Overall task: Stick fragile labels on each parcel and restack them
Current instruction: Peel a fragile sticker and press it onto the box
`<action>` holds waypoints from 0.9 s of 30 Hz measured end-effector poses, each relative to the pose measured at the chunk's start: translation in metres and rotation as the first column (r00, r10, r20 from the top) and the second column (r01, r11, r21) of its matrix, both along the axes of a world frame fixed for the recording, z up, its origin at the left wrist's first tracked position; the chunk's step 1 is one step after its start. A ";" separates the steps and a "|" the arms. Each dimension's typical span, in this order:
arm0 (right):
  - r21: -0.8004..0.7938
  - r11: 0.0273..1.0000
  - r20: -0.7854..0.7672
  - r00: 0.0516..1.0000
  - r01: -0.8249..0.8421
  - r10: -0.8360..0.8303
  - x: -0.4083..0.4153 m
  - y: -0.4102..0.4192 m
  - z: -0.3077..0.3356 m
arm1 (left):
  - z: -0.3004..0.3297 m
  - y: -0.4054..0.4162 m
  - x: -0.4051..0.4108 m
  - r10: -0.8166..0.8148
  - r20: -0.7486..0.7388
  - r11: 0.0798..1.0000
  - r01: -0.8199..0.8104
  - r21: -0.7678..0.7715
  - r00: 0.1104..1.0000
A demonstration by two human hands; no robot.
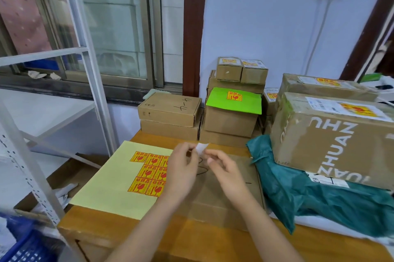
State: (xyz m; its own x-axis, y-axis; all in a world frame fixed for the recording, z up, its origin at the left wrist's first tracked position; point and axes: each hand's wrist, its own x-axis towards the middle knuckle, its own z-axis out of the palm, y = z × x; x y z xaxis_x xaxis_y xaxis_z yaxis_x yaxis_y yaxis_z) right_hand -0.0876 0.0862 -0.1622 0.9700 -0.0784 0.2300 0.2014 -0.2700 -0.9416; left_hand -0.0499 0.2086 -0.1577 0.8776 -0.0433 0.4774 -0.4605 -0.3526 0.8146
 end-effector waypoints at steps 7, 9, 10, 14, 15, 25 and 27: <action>0.283 0.959 -0.001 0.999 -0.032 0.034 -0.012 -0.019 0.003 | -0.002 -0.022 -0.019 -0.160 0.078 0.974 0.144 0.174 0.984; 0.265 0.964 -0.026 0.999 0.025 -0.019 -0.010 -0.024 0.001 | -0.002 -0.022 -0.019 -0.135 0.059 0.981 0.125 0.150 0.989; 0.245 0.968 -0.047 0.998 0.054 -0.044 -0.009 -0.027 0.001 | -0.003 -0.021 -0.017 -0.111 0.042 0.986 0.105 0.128 0.993; 0.216 0.971 -0.162 0.984 0.103 -0.069 -0.006 -0.036 0.005 | -0.004 -0.018 -0.004 -0.018 -0.094 0.998 0.023 0.058 0.995; 0.224 0.970 -0.182 0.982 0.096 -0.055 -0.005 -0.038 0.005 | -0.004 -0.018 0.000 -0.030 -0.147 0.998 0.038 0.053 0.989; 0.108 0.993 -0.267 0.964 0.039 -0.008 0.014 -0.055 0.007 | 0.000 -0.019 0.012 -0.255 -0.338 0.963 0.269 -0.005 0.906; 0.064 0.997 -0.271 0.963 0.030 -0.011 0.016 -0.057 0.002 | -0.004 -0.020 0.013 -0.260 -0.341 0.962 0.275 -0.006 0.903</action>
State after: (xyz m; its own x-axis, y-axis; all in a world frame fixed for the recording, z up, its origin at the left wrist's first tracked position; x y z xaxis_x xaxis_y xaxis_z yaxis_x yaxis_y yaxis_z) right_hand -0.0717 0.0289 -0.1607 0.9934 -0.1051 -0.0467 -0.0676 -0.2057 -0.9763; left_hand -0.0368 0.1884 -0.1621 0.9381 -0.3121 0.1502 -0.2448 -0.2909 0.9249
